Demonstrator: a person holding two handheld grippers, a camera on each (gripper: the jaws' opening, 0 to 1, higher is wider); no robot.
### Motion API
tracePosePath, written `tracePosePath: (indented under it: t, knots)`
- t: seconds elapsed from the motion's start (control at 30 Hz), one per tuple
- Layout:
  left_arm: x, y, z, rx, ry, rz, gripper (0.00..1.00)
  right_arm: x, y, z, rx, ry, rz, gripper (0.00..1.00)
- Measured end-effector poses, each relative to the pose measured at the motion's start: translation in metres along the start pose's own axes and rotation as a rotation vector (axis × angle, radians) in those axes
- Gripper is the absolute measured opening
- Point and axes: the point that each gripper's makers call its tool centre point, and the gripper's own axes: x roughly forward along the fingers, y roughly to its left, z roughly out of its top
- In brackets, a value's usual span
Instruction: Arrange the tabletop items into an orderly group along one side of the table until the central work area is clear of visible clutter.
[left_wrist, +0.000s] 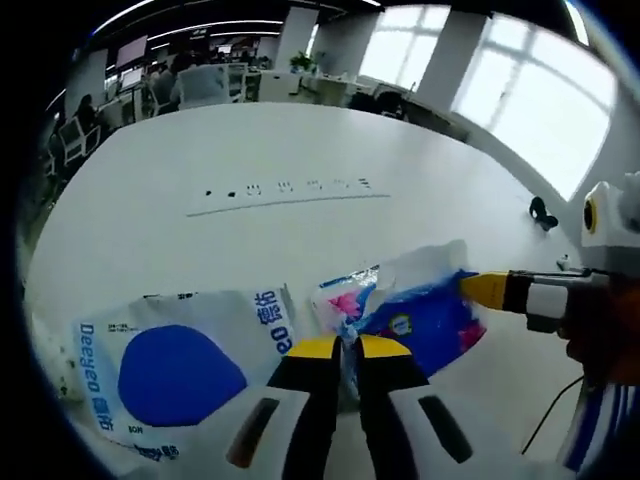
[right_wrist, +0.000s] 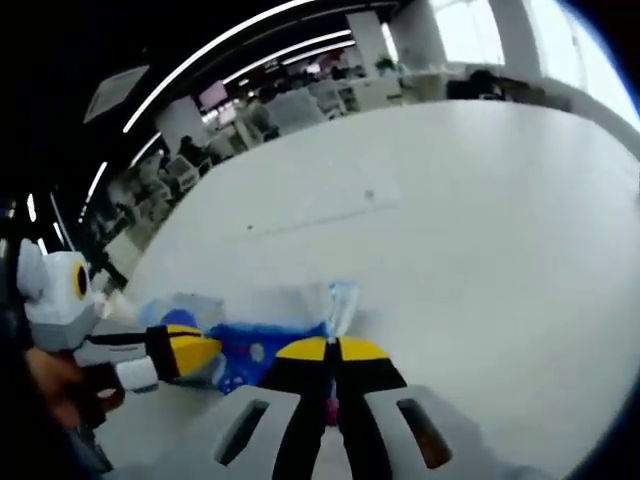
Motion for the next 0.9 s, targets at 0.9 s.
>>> tracePosePath:
  t: [0.9]
  knots:
    - [0.001,0.007,0.002,0.023,0.026,0.018,0.14,0.016,-0.007,-0.003,-0.052,0.03,-0.012,0.03]
